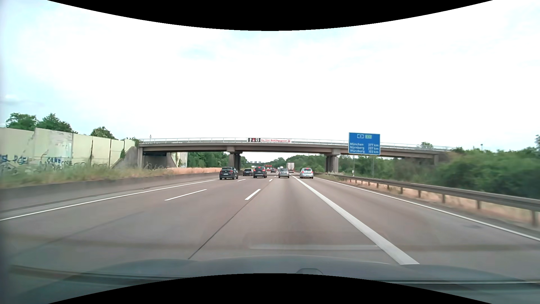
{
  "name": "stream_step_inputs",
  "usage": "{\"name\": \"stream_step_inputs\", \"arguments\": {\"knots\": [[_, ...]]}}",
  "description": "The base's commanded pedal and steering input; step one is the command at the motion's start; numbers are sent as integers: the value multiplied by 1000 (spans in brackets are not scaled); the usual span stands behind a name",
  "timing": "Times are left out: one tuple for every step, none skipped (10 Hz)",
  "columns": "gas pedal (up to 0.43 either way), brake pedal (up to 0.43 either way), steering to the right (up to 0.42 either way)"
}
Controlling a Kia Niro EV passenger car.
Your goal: Follow the waypoints while adhering to traffic rules and regulations
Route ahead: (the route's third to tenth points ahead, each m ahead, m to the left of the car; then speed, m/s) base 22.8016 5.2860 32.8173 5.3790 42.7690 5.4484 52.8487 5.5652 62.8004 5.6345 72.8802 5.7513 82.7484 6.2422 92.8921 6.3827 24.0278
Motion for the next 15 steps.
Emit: {"name": "stream_step_inputs", "arguments": {"knots": [[0, 0, -4], [0, 0, -4], [0, 0, -4], [0, 0, -4], [0, 0, -4], [0, 12, -4], [0, 30, -4], [0, 49, -4], [0, 61, -4], [0, 67, -4], [0, 79, -4], [0, 79, -4], [0, 85, -3], [0, 85, -3], [0, 85, -3]]}}
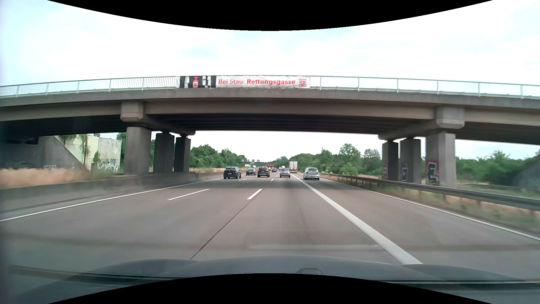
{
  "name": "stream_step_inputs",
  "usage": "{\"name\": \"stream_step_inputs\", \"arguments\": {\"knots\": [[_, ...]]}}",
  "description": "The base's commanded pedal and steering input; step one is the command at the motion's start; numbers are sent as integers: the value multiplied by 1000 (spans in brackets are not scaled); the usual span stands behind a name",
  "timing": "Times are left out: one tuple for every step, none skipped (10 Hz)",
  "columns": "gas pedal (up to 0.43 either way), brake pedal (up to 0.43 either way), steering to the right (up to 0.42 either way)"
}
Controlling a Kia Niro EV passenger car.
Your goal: Follow the waypoints while adhering to traffic rules and regulations
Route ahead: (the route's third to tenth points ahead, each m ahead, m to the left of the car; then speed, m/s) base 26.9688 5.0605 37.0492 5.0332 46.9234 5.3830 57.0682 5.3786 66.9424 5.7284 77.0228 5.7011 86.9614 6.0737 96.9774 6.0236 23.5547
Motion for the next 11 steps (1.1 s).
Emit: {"name": "stream_step_inputs", "arguments": {"knots": [[0, 91, -3], [0, 98, -3], [0, 98, -3], [0, 110, -2], [0, 110, -2], [0, 116, -2], [0, 116, -2], [0, 116, -2], [0, 122, -2], [0, 122, -2], [0, 128, -2]]}}
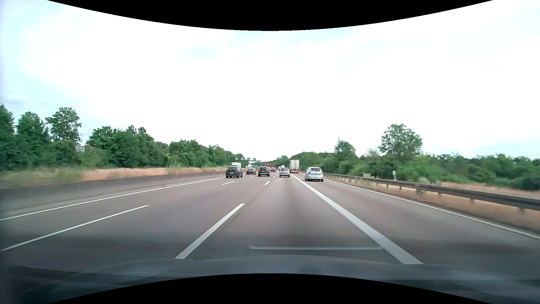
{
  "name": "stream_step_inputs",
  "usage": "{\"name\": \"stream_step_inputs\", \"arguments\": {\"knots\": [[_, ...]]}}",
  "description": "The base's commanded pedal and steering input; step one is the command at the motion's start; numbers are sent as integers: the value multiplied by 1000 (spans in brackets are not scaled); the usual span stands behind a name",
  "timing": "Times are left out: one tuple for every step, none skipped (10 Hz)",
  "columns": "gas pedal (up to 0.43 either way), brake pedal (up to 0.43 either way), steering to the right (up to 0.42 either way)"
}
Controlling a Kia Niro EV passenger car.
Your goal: Follow the waypoints while adhering to traffic rules and regulations
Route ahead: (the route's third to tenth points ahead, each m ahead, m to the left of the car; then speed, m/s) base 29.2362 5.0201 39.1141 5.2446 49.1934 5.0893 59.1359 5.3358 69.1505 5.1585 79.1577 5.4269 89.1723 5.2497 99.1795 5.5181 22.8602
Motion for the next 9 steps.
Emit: {"name": "stream_step_inputs", "arguments": {"knots": [[0, 128, -2], [0, 134, -2], [0, 134, -2], [0, 140, -2], [0, 140, -2], [0, 146, -2], [0, 140, -2], [0, 140, -3], [0, 140, -4]]}}
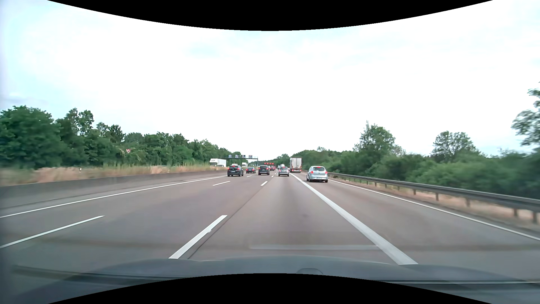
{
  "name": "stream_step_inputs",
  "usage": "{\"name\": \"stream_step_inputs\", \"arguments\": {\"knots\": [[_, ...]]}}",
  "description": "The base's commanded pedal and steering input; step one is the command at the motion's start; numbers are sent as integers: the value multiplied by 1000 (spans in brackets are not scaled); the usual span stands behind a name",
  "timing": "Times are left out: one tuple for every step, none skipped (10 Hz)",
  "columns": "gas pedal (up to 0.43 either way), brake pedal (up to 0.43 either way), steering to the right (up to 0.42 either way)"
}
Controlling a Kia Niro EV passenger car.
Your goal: Follow the waypoints while adhering to traffic rules and regulations
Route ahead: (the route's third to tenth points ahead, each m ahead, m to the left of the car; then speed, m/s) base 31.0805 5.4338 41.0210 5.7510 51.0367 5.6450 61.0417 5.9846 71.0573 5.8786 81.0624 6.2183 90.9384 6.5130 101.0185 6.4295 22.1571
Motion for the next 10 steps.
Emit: {"name": "stream_step_inputs", "arguments": {"knots": [[0, 140, -4], [0, 146, -4], [0, 140, -4], [0, 140, -4], [0, 140, -4], [0, 140, -4], [0, 146, -4], [0, 140, -4], [0, 140, -4], [0, 146, -3]]}}
